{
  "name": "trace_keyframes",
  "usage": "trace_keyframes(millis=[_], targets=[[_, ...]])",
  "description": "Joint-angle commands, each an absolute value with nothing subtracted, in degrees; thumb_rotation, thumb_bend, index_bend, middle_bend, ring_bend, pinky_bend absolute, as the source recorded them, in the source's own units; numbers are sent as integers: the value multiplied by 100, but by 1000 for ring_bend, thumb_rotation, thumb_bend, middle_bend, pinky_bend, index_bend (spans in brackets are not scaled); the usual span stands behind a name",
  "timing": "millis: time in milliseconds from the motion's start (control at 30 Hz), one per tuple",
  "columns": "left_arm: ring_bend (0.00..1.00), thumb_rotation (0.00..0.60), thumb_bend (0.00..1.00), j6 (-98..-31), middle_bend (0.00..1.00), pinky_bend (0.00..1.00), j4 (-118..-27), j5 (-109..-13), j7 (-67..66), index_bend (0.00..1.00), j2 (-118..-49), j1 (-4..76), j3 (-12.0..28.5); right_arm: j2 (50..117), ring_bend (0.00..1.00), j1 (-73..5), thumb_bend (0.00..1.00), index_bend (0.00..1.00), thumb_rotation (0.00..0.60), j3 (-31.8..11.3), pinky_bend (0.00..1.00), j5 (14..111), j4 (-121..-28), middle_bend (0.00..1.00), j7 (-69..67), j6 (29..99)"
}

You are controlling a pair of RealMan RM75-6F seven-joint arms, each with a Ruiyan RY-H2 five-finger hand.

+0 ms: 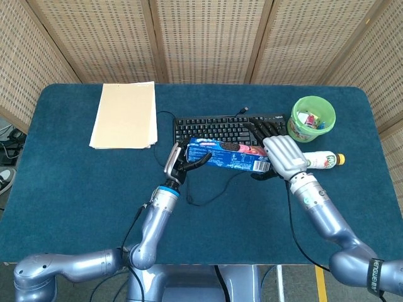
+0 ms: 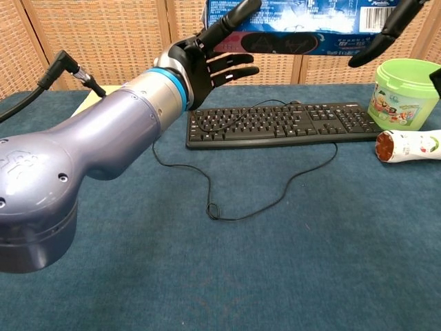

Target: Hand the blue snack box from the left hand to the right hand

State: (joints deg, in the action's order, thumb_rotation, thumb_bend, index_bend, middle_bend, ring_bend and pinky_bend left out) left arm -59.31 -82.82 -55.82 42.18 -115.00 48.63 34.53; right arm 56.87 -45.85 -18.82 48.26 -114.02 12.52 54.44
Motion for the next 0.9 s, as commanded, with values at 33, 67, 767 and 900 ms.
trace_keyframes(millis=[33, 67, 767, 900], targets=[[573, 600, 212, -5920, 593, 399, -8265, -5584, 4209, 696, -11541, 4857, 3452, 5904, 0, -4842, 0, 23, 600, -1879, 0, 4449, -11395, 0, 1685, 5696], [573, 600, 212, -5929, 593, 399, -8252, -5591, 4205, 696, -11566, 4852, 3456, 5957, 0, -4889, 0, 46, 600, -1845, 0, 4380, -11399, 0, 1846, 5796], [263, 600, 142, -5729, 316, 210, -8367, -5732, 4125, 438, -11583, 4726, 3398, 6486, 603, -4955, 627, 707, 600, -1656, 535, 4535, -11132, 613, 2368, 6347], [3, 599, 46, -5626, 5, 13, -8383, -5853, 4195, 130, -11508, 4691, 3358, 6459, 619, -4946, 637, 713, 600, -1689, 564, 4524, -11127, 630, 2289, 6299]])
